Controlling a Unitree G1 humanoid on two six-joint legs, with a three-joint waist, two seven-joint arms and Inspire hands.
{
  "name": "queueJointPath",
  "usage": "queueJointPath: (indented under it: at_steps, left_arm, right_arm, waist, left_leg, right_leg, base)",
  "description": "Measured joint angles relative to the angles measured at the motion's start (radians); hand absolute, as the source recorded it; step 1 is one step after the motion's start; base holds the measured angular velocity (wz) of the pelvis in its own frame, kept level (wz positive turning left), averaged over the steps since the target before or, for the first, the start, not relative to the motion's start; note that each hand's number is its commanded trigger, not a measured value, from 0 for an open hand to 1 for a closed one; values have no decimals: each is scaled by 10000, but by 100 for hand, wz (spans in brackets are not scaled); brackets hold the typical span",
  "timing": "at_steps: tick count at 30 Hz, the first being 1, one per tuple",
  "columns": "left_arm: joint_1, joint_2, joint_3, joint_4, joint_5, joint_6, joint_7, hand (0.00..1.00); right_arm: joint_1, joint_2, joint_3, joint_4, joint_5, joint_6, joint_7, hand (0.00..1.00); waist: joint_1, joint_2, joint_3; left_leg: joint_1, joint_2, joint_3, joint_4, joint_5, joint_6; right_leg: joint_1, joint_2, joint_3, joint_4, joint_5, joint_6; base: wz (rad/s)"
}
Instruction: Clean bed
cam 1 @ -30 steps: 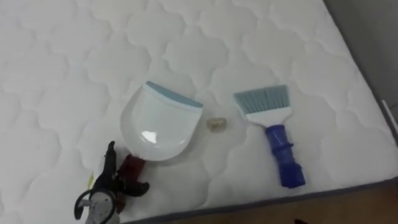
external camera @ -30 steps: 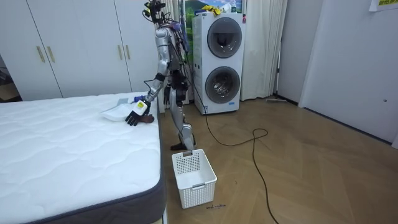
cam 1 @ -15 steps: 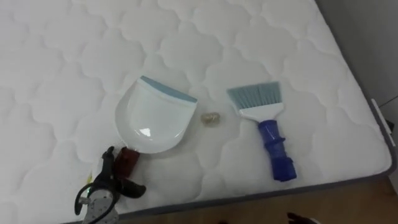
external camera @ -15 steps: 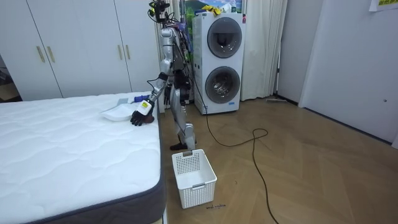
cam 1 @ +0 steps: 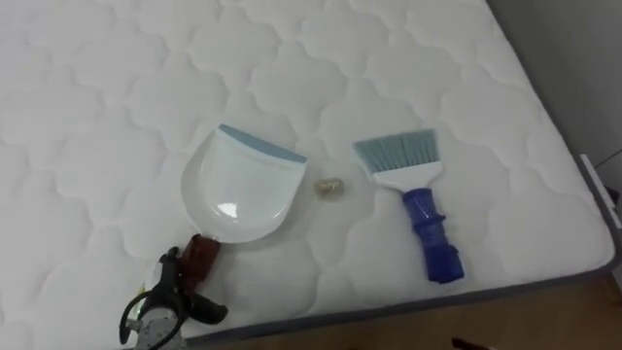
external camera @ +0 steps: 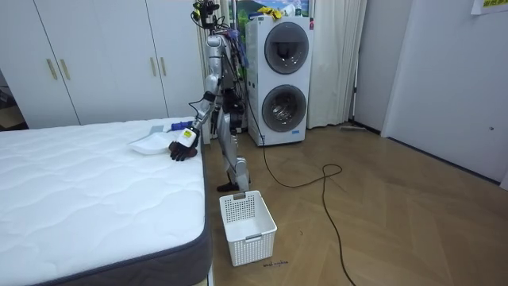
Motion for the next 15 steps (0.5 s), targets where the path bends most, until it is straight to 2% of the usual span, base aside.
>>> queueJointPath:
  at_steps: [2,9,15]
  left_arm:
    - [-33,0,0,94,34,-16,32,0]
    - [-468,69,-51,523,-129,-100,80,0]
    - [-843,114,-16,548,-349,-91,246,0]
  right_arm:
    - [-64,11,140,-1,66,-1,-7,0]
    - [-179,66,229,-7,64,-8,-27,0]
    - [-271,80,225,-70,65,-75,-431,0]
  waist:
    - [-4,-34,-2]
    - [-92,-193,79]
    - [-114,-204,77]
  left_leg:
    - [-25,-1,75,2,0,0]
    - [-266,-10,83,120,0,0]
    - [-940,21,83,523,0,-2]
  right_leg:
    - [-73,-7,28,41,1,0]
    - [-355,-39,65,284,-40,-18]
    - [-876,-38,45,360,26,-96]
  base:
    - [-8]
    - [-1]
    - [5]
